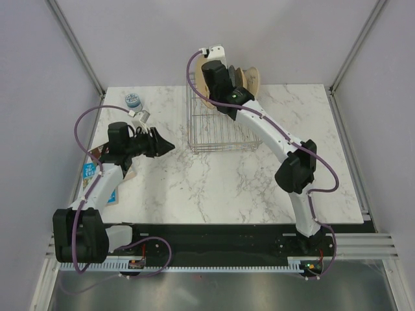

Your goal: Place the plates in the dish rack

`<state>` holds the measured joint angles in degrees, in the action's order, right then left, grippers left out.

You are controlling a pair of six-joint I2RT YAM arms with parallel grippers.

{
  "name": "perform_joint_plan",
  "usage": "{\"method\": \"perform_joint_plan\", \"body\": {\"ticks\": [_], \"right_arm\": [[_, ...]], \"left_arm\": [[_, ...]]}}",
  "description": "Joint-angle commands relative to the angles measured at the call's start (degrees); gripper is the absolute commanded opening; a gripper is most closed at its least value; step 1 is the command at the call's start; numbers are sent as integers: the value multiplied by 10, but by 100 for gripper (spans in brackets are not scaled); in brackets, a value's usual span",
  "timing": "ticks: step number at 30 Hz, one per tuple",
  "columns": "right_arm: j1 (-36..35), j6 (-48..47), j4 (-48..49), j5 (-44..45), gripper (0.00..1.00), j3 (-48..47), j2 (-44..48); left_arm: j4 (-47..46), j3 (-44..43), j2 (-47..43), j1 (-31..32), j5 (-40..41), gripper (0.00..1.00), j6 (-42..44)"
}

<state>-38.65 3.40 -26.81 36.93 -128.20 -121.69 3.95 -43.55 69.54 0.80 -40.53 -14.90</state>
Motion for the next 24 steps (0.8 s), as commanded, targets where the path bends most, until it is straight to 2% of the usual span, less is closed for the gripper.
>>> {"method": "perform_joint_plan", "body": {"ticks": [1,7,12,24], "right_arm": [[-10,-45,167,150,0,-54,1],[-14,-67,178,204,0,-57,-23],[-13,-54,169,196,0,-44,-30],[-5,-58,181,227,0,-86,-79]], "left_arm": [[-25,7,-19,-2,5,52,23],[-25,17,-32,-3,9,52,23],[-27,34,-45,-3,12,52,22],[-27,50,-55,-2,15,52,24]]}}
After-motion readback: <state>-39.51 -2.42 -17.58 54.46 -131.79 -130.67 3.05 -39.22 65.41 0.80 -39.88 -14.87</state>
